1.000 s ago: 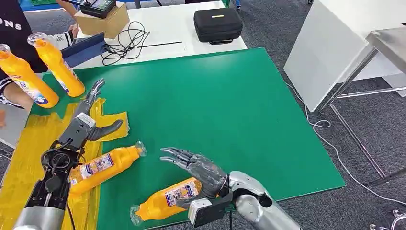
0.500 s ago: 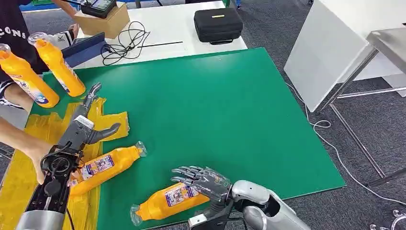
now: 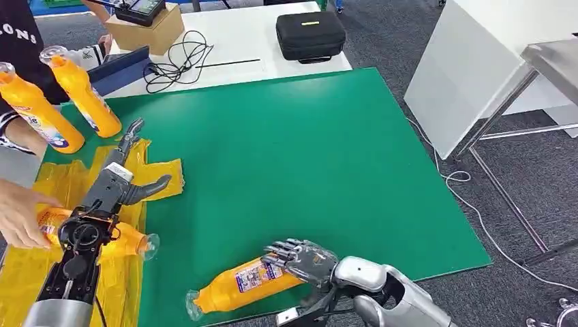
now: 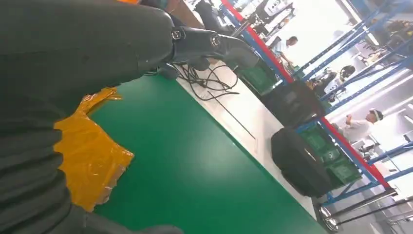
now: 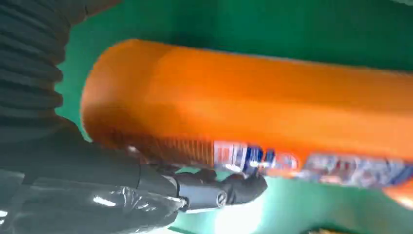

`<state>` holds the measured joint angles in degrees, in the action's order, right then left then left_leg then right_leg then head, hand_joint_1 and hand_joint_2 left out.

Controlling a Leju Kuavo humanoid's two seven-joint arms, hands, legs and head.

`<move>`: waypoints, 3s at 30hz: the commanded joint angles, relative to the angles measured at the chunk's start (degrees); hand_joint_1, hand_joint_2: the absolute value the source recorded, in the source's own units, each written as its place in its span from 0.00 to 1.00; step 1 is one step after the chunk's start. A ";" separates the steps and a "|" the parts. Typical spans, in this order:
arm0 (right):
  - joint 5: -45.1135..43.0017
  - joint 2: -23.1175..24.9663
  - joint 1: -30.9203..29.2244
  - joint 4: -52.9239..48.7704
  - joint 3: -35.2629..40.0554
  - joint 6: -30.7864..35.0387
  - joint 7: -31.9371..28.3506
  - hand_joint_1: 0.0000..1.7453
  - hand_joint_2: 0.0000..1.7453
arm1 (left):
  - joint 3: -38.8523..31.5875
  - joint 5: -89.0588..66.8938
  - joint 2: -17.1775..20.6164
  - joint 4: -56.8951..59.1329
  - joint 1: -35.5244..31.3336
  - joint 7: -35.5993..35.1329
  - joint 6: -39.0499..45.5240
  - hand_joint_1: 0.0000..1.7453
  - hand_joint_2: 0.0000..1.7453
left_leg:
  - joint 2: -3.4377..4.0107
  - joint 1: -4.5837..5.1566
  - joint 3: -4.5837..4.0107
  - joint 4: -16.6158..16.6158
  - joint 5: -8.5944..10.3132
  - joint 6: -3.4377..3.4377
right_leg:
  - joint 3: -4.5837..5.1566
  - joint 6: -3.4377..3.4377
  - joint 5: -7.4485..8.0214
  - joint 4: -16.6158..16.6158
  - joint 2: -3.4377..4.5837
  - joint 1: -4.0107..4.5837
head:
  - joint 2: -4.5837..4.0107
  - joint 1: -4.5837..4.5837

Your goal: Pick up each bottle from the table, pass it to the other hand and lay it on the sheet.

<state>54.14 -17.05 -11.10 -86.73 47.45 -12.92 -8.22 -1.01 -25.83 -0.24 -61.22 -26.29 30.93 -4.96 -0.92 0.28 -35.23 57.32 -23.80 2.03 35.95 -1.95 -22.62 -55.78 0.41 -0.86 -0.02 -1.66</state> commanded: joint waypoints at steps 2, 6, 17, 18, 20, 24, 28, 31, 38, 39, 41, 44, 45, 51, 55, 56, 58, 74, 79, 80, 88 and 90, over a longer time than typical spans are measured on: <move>0.57 -1.83 -2.80 5.31 3.68 -0.35 0.55 0.00 1.00 | -2.01 0.10 -0.89 1.09 -0.97 -0.42 -0.41 0.00 1.00 | 0.07 -0.05 0.26 -0.03 -0.11 -0.09 | -0.27 0.06 -0.09 0.05 -0.01 0.06 | 0.00 0.02; 0.94 -1.90 -2.73 5.22 3.63 -0.32 0.84 0.00 1.00 | -2.01 0.10 -0.88 1.04 -0.91 -0.43 -0.36 0.00 1.00 | 0.06 -0.04 0.18 -0.02 -0.07 -0.07 | -0.19 0.04 -0.06 0.05 -0.01 0.06 | 0.00 0.00; 15.44 3.87 0.43 20.09 -8.16 7.83 14.91 0.00 1.00 | -1.36 0.19 -1.40 -3.29 2.63 -2.55 0.12 0.00 1.00 | 0.14 -0.13 0.39 -0.07 -0.11 -0.09 | -0.42 0.06 -0.02 0.18 0.07 0.17 | 0.00 -0.02; 15.18 3.96 1.21 19.85 -8.90 8.18 14.86 0.00 1.00 | -1.25 0.13 -1.36 -3.37 2.96 -2.57 0.20 0.00 1.00 | 0.10 -0.09 0.57 -0.10 -0.16 -0.14 | -0.57 0.07 -0.09 0.17 0.01 0.13 | 0.00 0.04; 14.81 4.18 2.88 18.91 -10.50 8.66 14.80 0.81 1.00 | -1.02 0.21 -1.31 -3.52 3.46 -2.46 0.15 0.00 1.00 | -0.02 -0.12 0.70 -0.11 -0.14 -0.15 | -0.70 0.09 -0.10 0.21 -0.12 0.16 | 0.00 -0.02; 14.41 5.59 4.74 18.57 -13.18 10.62 14.36 1.00 1.00 | -0.69 0.43 -1.32 -3.52 3.90 -2.21 0.18 0.00 1.00 | 0.06 -0.13 0.93 -0.07 -0.24 -0.19 | -0.90 0.11 -0.14 0.18 -0.06 0.18 | 0.00 -0.02; 14.48 6.43 3.92 19.40 -13.33 10.42 14.37 1.00 1.00 | -0.61 0.48 -1.67 -3.24 3.10 -2.24 0.20 0.00 1.00 | 0.01 -0.10 0.92 -0.08 -0.18 -0.06 | -0.88 0.10 -0.09 0.17 -0.06 0.15 | 0.00 -0.04; 14.82 6.91 3.95 19.72 -13.97 10.81 14.39 1.00 1.00 | -0.68 0.47 -1.72 -3.08 2.92 -2.24 0.28 0.00 1.00 | 0.08 -0.09 1.00 -0.06 -0.15 -0.05 | -0.93 0.11 -0.04 0.16 0.01 0.14 | 0.00 0.00; 15.06 7.45 5.29 18.66 -15.36 11.92 13.20 1.00 1.00 | -1.16 0.68 -1.27 -4.16 4.11 -2.11 0.44 0.00 1.00 | 0.21 -0.12 1.08 -0.06 -0.14 -0.11 | -0.99 0.21 -0.01 0.16 -0.01 0.17 | 0.00 0.00; 15.27 7.70 5.11 18.85 -15.39 12.33 12.74 0.05 1.00 | -1.39 0.70 -1.16 -4.60 4.51 -2.08 0.53 0.00 1.00 | 0.22 -0.10 1.09 -0.08 -0.13 -0.09 | -0.99 0.23 0.01 0.16 0.01 0.16 | 0.00 0.00; 15.25 8.95 4.58 18.86 -16.54 15.10 12.71 0.00 1.00 | -1.92 0.60 -1.16 -5.25 5.09 -2.26 0.68 0.00 1.00 | 0.30 -0.11 1.10 -0.08 -0.15 -0.11 | -0.98 0.26 0.03 0.16 0.07 0.17 | 0.00 0.00; 15.26 9.56 4.64 14.29 -18.38 18.22 13.66 0.00 1.00 | -2.70 0.64 -1.15 -6.17 6.10 -2.20 0.81 0.00 1.00 | 0.39 -0.09 1.08 -0.07 -0.15 -0.10 | -0.94 0.26 0.05 0.14 0.18 0.15 | 0.00 0.00; 15.24 9.41 5.12 12.08 -18.87 18.36 13.74 0.00 1.00 | -2.84 0.65 -1.20 -6.12 6.07 -2.06 0.76 0.00 1.00 | 0.36 -0.07 1.07 -0.05 -0.15 -0.08 | -0.92 0.25 0.04 0.10 0.17 0.13 | 0.00 -0.02; 15.08 8.09 8.02 2.84 -19.55 17.85 12.83 0.00 1.00 | -2.93 0.65 -1.29 -5.08 5.17 -1.78 0.47 0.00 1.00 | 0.18 -0.03 0.85 -0.02 -0.10 -0.09 | -0.77 0.24 0.00 0.03 0.01 0.10 | 0.00 0.00; 14.32 7.73 8.08 1.14 -19.37 17.19 11.76 0.00 1.00 | -3.13 0.67 -1.34 -5.12 5.23 -1.60 0.47 0.00 1.00 | 0.18 -0.04 0.73 0.01 -0.15 -0.08 | -0.70 0.24 -0.03 0.00 0.07 0.09 | 0.00 0.00; 14.32 7.73 8.08 1.14 -19.37 17.19 11.76 0.00 1.00 | -3.13 0.67 -1.34 -5.12 5.23 -1.60 0.47 0.00 1.00 | 0.20 -0.06 0.67 -0.01 -0.12 -0.07 | -0.63 0.23 0.02 0.03 0.12 0.10 | 0.00 -0.02; 14.32 7.73 8.08 1.14 -19.37 17.19 11.76 0.00 1.00 | -3.13 0.67 -1.34 -5.12 5.23 -1.60 0.47 0.00 1.00 | 0.20 -0.06 0.68 0.00 -0.18 -0.10 | -0.62 0.25 -0.03 0.01 0.10 0.11 | 0.00 0.00; 4.33 8.06 3.47 -0.12 -11.16 12.32 1.15 0.00 1.00 | -2.65 1.17 -1.45 -2.64 3.38 -0.19 -1.21 0.00 1.00 | 0.22 -0.05 0.37 0.00 -0.14 -0.10 | -0.30 0.24 0.01 0.02 0.14 0.10 | 0.00 0.00; 1.86 10.36 -2.05 6.73 -6.52 10.94 0.40 0.00 1.00 | -2.15 1.07 -1.72 -0.22 1.81 0.13 -1.21 0.00 1.00 | 0.35 -0.12 0.47 0.05 -0.22 -0.16 | -0.39 0.28 -0.02 0.00 0.22 0.17 | 0.00 0.00; 1.86 10.36 -2.05 6.73 -6.52 10.94 0.40 0.00 1.00 | -2.15 1.07 -1.72 -0.22 1.81 0.13 -1.21 0.00 1.00 | 0.34 -0.13 0.50 0.04 -0.21 -0.17 | -0.41 0.29 -0.02 0.02 0.19 0.18 | 0.00 0.00; -1.73 12.37 -7.87 16.93 -2.08 9.51 -1.60 0.00 1.00 | -1.41 1.56 -1.52 3.05 -0.05 1.29 -1.02 0.00 1.00 | 0.24 -0.08 0.36 -0.05 -0.07 -0.09 | -0.29 0.24 0.05 0.07 0.11 0.12 | 0.00 0.00; -1.44 12.59 -9.20 19.32 -0.80 8.20 -0.39 0.00 1.00 | -1.33 1.62 -1.39 3.12 0.06 1.36 -0.84 0.00 1.00 | 0.32 -0.11 0.48 -0.04 -0.13 -0.13 | -0.40 0.26 0.02 0.08 0.17 0.15 | 0.00 0.00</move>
<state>53.13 -5.81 -13.25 -80.21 40.26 -2.60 -9.55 -2.99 -24.46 -1.84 -64.94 -22.69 32.11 -5.99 -0.71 0.24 -35.02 57.29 -23.82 2.01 35.83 -1.75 -22.53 -55.77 0.54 -0.79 -0.02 -1.66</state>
